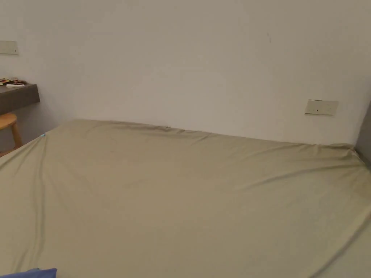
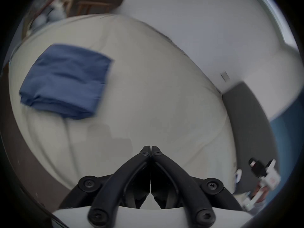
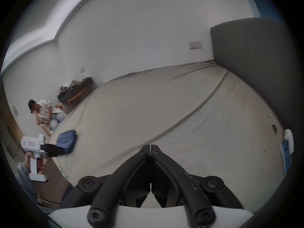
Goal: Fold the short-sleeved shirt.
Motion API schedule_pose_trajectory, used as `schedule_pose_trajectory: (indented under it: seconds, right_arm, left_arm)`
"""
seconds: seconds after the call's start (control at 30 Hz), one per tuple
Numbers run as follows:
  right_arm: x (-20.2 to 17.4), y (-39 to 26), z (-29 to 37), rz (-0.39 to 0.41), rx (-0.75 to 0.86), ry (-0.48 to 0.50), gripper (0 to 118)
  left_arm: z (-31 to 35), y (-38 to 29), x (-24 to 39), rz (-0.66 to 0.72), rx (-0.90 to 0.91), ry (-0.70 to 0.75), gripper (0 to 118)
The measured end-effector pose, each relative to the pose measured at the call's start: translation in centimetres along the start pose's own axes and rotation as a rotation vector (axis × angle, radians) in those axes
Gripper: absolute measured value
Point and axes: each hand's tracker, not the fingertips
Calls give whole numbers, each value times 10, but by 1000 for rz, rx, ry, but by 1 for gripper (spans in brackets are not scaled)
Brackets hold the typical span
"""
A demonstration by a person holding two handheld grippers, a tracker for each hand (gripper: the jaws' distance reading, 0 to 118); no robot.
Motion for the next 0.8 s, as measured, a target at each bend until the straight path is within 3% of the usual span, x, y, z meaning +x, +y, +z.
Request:
schedule_pose_trajectory:
  seconds: [0.17,0.47,0.57,0.8]
  right_arm:
    - [9,-4,30,99,151,-166,1]
    - [5,22,92,127,622,-323,1]
    - [-2,28,104,159,713,-350,1]
    - [-16,22,109,194,758,-364,1]
  left_arm:
    - [13,-17,127,-216,262,-41,0]
    - [82,-37,250,-540,906,8,0]
    - [97,-46,261,-555,1002,8,0]
    - [97,-57,263,-568,999,32,0]
